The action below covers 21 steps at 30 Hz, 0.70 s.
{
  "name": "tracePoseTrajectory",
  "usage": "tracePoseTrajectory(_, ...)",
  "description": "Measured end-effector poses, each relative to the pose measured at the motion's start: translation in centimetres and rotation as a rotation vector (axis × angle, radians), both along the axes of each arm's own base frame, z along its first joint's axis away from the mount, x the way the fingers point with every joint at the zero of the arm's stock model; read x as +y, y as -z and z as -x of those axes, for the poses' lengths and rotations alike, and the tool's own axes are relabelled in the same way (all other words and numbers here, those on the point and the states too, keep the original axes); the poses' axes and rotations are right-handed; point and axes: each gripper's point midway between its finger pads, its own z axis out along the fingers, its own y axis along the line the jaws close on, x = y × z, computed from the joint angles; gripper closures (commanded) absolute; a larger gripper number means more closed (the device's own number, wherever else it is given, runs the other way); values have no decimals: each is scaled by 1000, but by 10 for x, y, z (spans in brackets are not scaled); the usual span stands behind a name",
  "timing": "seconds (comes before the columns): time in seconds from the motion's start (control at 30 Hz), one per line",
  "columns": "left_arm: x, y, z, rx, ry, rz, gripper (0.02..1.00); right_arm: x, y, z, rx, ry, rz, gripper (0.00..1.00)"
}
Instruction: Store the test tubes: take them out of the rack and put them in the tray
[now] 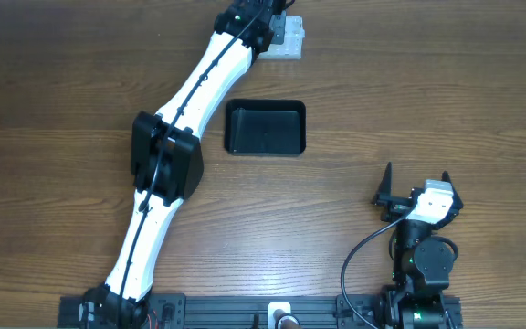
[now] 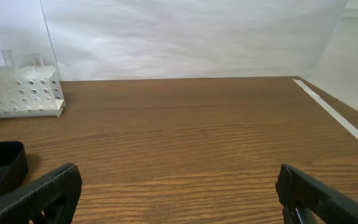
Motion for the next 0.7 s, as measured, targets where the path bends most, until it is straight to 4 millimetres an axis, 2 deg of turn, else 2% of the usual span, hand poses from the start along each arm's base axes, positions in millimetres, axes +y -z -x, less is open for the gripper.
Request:
tracePoseTrajectory(0.17,0,-1,0,-1,0,1,888,0,0,0,0,0,1,7)
tracePoseTrajectory(0.3,1,-14,1,-17,-2,7,888,0,0,0,0,0,0,9)
tracePoseTrajectory(0.4,4,-47,6,-53,-3,25,888,0,0,0,0,0,0,7)
tracePoseTrajectory(0.5,10,-101,16,-115,-5,55,882,0,0,0,0,0,0,7)
tracePoseTrajectory(0.6,23,-156,42,-146,-10,73,886,0,0,0,0,0,0,7)
tracePoseTrajectory(0.7,36,-189,73,-129,-33,94,895,0,0,0,0,0,0,9)
